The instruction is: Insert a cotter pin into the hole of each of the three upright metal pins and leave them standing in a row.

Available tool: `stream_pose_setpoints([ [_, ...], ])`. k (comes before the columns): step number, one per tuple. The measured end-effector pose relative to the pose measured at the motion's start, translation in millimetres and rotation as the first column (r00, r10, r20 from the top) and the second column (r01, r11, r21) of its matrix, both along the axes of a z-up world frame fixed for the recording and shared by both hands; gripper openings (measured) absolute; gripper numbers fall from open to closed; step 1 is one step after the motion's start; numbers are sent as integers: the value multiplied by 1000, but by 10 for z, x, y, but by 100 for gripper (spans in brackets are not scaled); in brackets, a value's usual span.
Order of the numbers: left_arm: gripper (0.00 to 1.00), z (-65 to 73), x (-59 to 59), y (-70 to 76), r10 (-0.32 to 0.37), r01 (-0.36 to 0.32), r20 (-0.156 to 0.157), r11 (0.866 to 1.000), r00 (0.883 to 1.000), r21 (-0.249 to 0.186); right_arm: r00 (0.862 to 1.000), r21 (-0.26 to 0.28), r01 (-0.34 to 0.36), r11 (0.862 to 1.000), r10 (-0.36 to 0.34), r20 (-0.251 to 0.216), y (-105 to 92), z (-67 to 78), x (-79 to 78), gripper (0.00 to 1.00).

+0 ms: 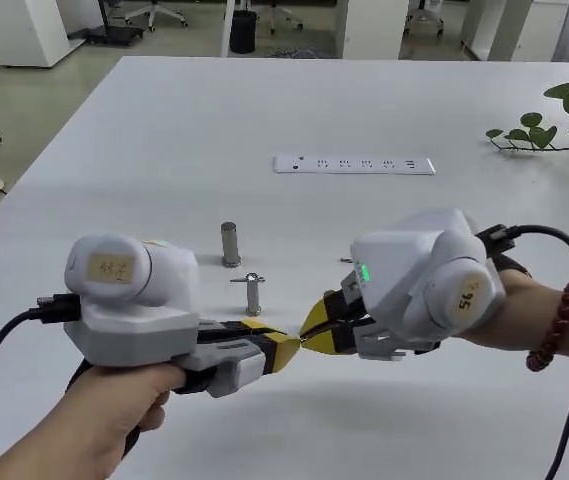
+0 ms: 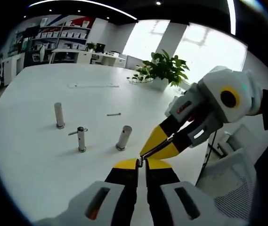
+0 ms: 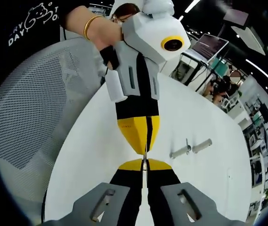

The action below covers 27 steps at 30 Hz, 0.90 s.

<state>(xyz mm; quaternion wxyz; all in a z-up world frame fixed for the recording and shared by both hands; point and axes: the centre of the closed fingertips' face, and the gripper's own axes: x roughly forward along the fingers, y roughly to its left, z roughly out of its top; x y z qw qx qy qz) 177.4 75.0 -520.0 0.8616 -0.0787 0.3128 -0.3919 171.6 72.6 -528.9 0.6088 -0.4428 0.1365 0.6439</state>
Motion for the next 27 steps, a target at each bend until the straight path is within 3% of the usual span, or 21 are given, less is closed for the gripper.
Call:
stream_pose_setpoints([
  [6, 0, -4, 5, 7, 10, -11, -12, 1000, 1000, -12, 1000, 1, -2, 1000, 2, 12, 9, 3, 7, 0],
  [14, 0, -2, -1, 1, -14, 13, 36, 1000, 999, 19, 1000, 14, 17, 1000, -17, 0, 11, -4, 12, 0],
  [18, 0, 6, 5, -8, -16, 15, 43, 1000, 999, 19, 994, 33, 88, 996, -86, -72, 6, -10, 21, 0],
  [24, 0, 4, 17, -2, -15, 14, 51, 1000, 999, 19, 986, 72, 129, 989, -120, -118, -7, -9, 55, 0],
  [27, 0, -6, 15, -5, -22, 21, 55, 999, 998, 27, 979, 59, 162, 985, -152, -139, -37, -43, 77, 0],
])
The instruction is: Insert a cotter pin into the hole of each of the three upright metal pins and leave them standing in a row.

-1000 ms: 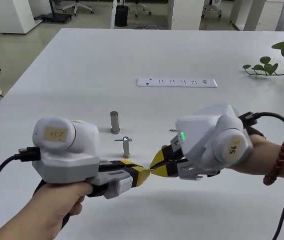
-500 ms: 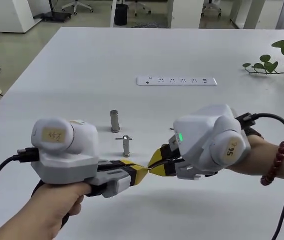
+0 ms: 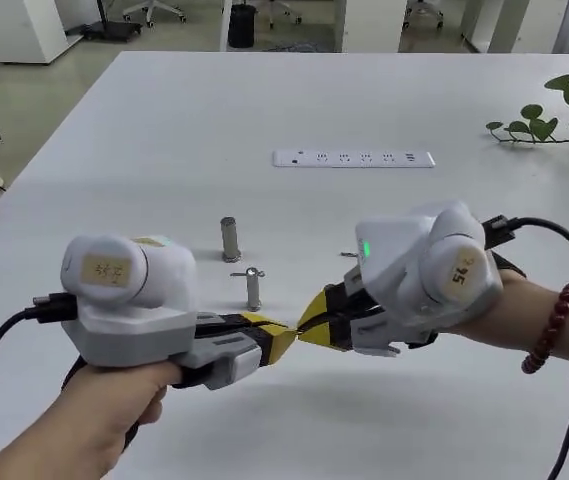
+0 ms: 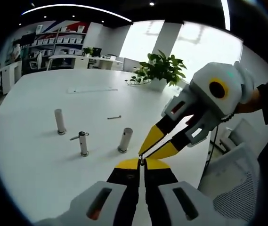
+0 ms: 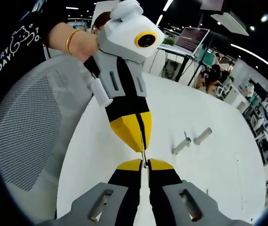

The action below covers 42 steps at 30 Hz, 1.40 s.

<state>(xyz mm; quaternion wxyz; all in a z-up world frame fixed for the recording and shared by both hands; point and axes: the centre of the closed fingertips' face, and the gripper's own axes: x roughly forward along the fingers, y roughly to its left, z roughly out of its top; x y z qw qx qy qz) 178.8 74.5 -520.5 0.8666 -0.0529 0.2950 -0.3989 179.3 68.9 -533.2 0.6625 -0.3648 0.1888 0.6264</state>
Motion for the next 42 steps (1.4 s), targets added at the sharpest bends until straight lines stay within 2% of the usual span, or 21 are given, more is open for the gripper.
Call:
stream_pose_setpoints([
  [3, 0, 15, 4, -4, -11, 11, 14, 1000, 1000, -2, 999, 25, 29, 999, -28, -35, -11, 13, 4, 3],
  [5, 0, 20, -9, -10, -27, 27, 26, 1000, 999, 6, 995, 45, 54, 998, -50, -85, -18, 20, -12, 3],
  [8, 0, -3, -39, -13, -61, 60, 53, 998, 997, 36, 983, 82, 103, 991, -90, -158, -29, 33, -5, 5],
  [12, 0, -17, -66, -6, -94, 90, 80, 994, 992, 57, 965, 116, 136, 984, -105, -241, -45, 53, -30, 8],
  [13, 0, -18, -75, 0, -103, 97, 89, 993, 991, 61, 955, 119, 157, 980, -120, -273, -59, 47, -33, 9],
  [15, 0, -31, -80, 12, -115, 108, 105, 992, 988, 71, 946, 127, 165, 978, -120, -303, -77, 41, -40, 10],
  [16, 0, -34, -84, 17, -119, 111, 109, 991, 987, 74, 937, 130, 172, 976, -121, -329, -81, 37, -59, 10],
  [17, 0, -30, -92, 19, -128, 120, 115, 990, 985, 73, 921, 135, 190, 973, -129, -368, -86, 34, -79, 11],
  [19, 0, -10, -104, 15, -142, 134, 133, 989, 981, 68, 910, 149, 193, 970, -120, -397, -88, 38, -97, 11],
  [20, 0, 3, -112, 10, -153, 145, 145, 987, 977, 67, 893, 154, 207, 966, -122, -434, -88, 37, -125, 12],
  [21, 0, 13, -116, 6, -161, 153, 155, 986, 975, 68, 886, 154, 212, 965, -123, -447, -96, 31, -128, 12],
  [22, 0, 26, -123, 0, -172, 163, 166, 984, 971, 65, 888, 162, 208, 965, -117, -445, -103, 29, -122, 12],
  [26, 0, 54, -133, -9, -196, 187, 200, 980, 960, 65, 869, 171, 204, 964, -98, -484, -121, 24, -175, 12],
  [29, 0, 85, -167, -31, -221, 214, 220, 975, 950, 54, 863, 181, 196, 964, -82, -499, -128, 35, -205, 12],
  [32, 0, 80, -206, -46, -247, 239, 224, 969, 943, 62, 864, 196, 191, 962, -70, -499, -129, 46, -211, 11],
  [39, 0, 96, -295, -68, -270, 264, 236, 963, 934, 55, 859, 214, 146, 966, -16, -512, -71, 89, -365, 10],
  [42, 0, 114, -322, -76, -277, 274, 242, 961, 930, 45, 862, 205, 130, 970, -9, -507, -56, 68, -403, 9],
])
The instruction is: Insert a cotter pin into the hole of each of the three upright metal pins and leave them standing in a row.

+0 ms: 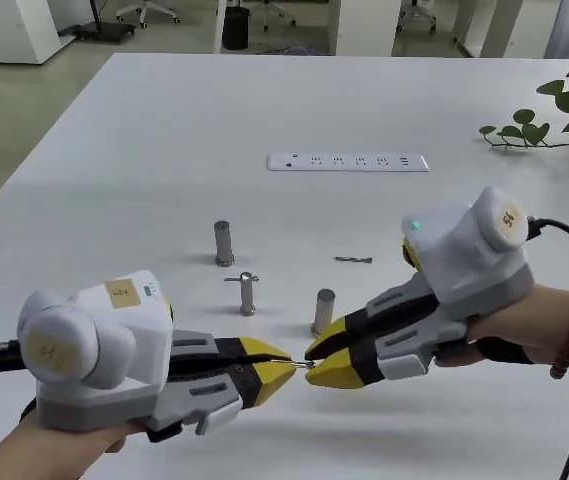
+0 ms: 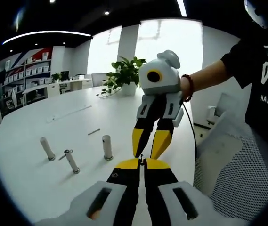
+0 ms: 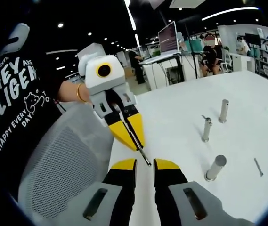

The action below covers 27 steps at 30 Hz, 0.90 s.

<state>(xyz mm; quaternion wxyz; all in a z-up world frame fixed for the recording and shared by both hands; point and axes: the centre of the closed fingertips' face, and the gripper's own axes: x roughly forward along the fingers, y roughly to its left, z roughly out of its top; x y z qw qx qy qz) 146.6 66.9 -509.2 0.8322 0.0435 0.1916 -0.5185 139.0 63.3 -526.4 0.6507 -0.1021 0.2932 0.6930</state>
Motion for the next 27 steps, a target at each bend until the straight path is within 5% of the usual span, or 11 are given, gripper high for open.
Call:
stream_pose_setpoints([
  [10, 0, 41, -52, -30, -24, 24, 4, 999, 1000, -22, 999, 0, -35, 999, 35, 10, 35, 9, -42, 1],
  [18, 0, 16, -43, -26, -20, 20, 6, 1000, 1000, -17, 996, -34, -64, 997, 66, 62, 24, -1, -26, 0],
  [27, 4, -68, 22, 39, 12, -14, 28, 999, 1000, 45, 984, -119, -115, 986, 129, 120, 32, -60, -23, 0],
])
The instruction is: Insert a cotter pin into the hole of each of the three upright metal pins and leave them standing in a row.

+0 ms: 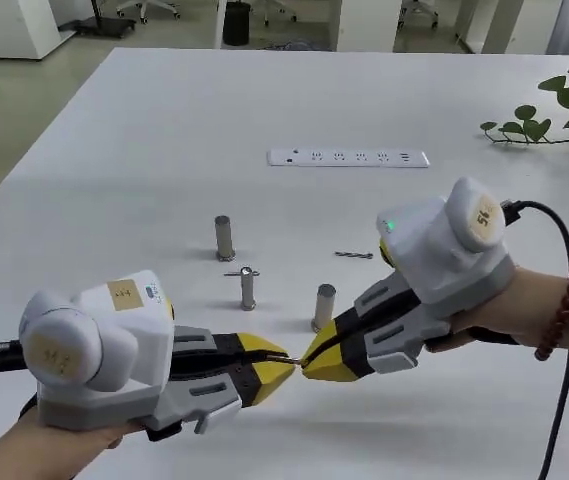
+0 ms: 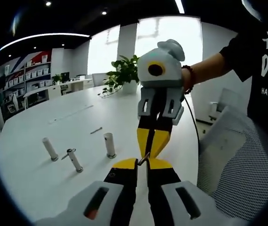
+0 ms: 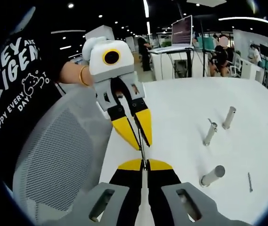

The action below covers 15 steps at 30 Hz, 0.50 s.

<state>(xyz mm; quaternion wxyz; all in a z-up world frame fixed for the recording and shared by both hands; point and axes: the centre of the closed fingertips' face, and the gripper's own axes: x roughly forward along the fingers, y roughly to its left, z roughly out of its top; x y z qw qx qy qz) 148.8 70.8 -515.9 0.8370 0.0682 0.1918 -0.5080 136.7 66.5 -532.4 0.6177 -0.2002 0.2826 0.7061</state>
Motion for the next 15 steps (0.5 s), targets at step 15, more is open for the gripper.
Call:
stream_pose_setpoints([
  [15, 7, -85, -2, 10, 5, -5, -3, 999, 1000, 42, 992, -80, -72, 994, 80, 97, -58, -45, 38, 0],
])
